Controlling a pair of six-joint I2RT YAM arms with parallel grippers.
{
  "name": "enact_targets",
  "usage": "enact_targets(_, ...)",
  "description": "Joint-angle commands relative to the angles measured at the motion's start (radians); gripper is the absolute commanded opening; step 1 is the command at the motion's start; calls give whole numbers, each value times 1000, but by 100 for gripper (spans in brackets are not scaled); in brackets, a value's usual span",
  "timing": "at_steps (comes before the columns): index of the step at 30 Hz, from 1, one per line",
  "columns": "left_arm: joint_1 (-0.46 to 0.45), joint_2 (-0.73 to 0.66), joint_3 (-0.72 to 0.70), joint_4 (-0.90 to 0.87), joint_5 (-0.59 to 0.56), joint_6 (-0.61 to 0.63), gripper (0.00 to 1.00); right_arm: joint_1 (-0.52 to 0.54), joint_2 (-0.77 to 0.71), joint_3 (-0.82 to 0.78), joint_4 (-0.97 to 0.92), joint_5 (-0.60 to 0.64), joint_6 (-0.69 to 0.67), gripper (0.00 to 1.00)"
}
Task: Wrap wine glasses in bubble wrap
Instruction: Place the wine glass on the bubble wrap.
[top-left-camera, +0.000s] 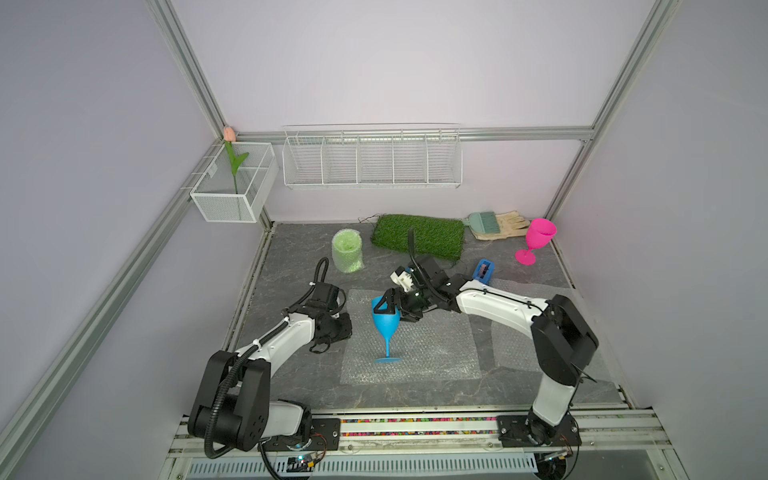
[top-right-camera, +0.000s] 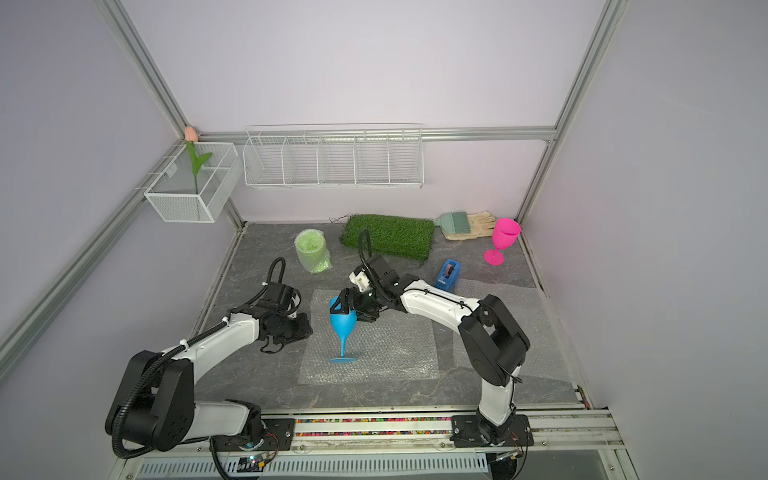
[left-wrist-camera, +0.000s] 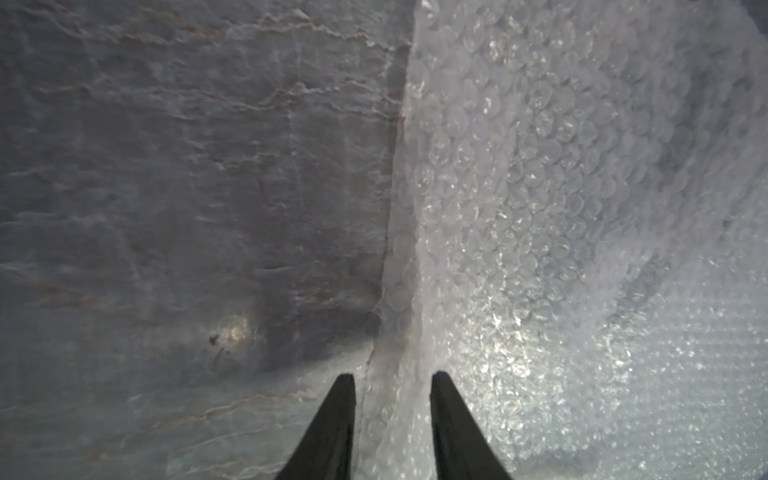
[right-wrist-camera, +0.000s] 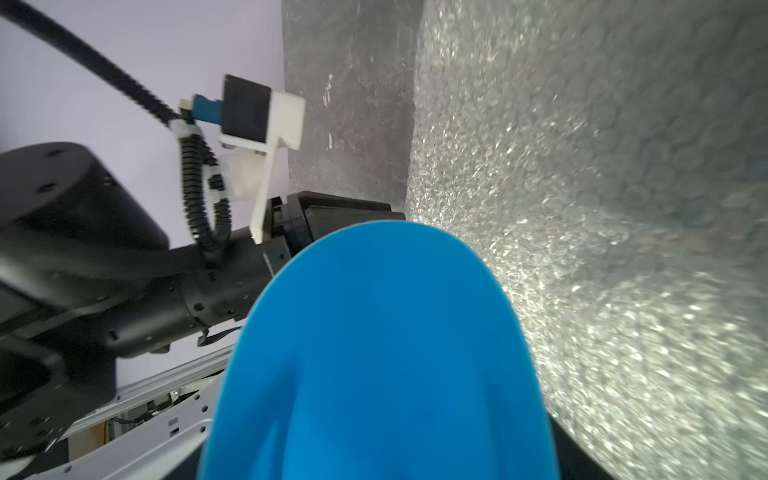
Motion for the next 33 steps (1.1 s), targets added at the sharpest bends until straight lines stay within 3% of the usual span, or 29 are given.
enact_targets(1, 5, 25, -20, 42, -8, -22, 31, 25, 66, 57, 41, -33, 80, 52)
enact_targets(7, 5, 44, -33, 59, 9, -19, 22, 54, 186, 122, 38, -26, 98, 52)
enact_targets(16, 5, 39, -33, 62, 13, -12, 1, 60, 273, 160, -52, 43, 32, 52)
enact_targets(20, 5, 28, -27, 57, 19, 1, 0, 60, 267, 158, -68, 61, 27, 66)
enact_targets(25, 5, -6, -10, 41, 52, 9, 0, 50, 201, 162, -112, 112, 13, 92)
enact_targets(33, 5, -28, 37, -27, 53, 20, 0, 24, 86, 163, -163, 134, -5, 89)
